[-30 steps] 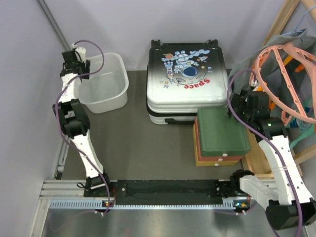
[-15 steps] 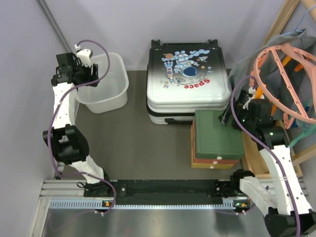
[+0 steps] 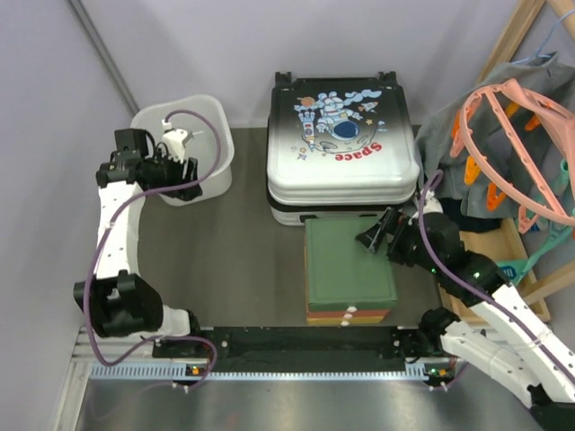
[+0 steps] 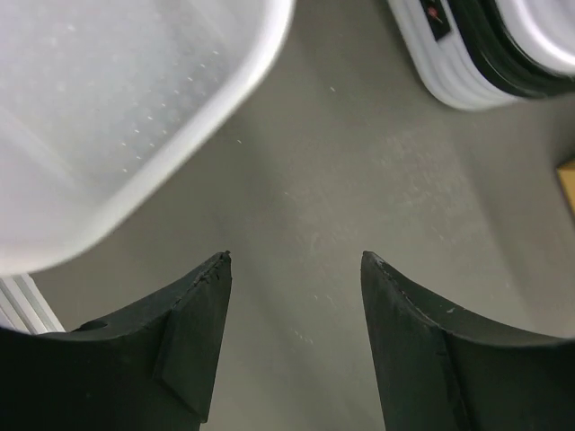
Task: Open, take out, and arrange the luggage
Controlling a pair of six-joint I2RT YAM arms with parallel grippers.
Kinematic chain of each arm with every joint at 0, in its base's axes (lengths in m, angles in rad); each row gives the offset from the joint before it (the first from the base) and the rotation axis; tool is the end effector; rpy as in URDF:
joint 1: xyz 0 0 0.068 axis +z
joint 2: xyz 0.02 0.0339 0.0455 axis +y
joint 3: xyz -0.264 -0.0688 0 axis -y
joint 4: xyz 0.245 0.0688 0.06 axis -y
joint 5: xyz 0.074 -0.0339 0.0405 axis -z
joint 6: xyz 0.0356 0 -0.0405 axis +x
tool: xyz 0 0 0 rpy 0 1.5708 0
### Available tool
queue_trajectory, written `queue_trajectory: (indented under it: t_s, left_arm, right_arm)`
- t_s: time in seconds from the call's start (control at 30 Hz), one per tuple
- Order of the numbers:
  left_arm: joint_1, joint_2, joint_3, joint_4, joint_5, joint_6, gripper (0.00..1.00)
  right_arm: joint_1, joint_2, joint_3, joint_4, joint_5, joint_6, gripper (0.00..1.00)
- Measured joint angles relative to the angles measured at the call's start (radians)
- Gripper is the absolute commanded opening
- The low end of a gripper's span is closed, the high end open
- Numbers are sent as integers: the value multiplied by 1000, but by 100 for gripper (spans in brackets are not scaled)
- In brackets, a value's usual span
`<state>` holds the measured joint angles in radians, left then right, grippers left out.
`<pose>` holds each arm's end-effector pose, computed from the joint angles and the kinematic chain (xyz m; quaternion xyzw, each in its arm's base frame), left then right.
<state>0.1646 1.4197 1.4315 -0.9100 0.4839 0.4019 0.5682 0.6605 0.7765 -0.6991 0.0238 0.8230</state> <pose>0.2891 0.0312 0.3548 0.1870 0.9007 -0.1276 0.3708 0.1180 0.0743 0.3031 0.1175 0.8726 0.2957 0.3706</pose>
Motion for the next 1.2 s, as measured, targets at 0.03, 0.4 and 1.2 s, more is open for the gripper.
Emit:
queue_trajectory:
  t_s: [0.03, 0.4, 1.2]
  left_arm:
    - [0, -16, -3, -21, 10, 14, 64]
    - [1, -126, -3, -221, 85, 138, 66]
    - [-11, -332, -32, -339, 320, 246, 76]
  right_arm:
    - [50, 3, -11, 22, 36, 37, 92]
    - [468, 410, 78, 360, 340, 275, 93]
    - [453, 439, 409, 244, 16, -678, 99]
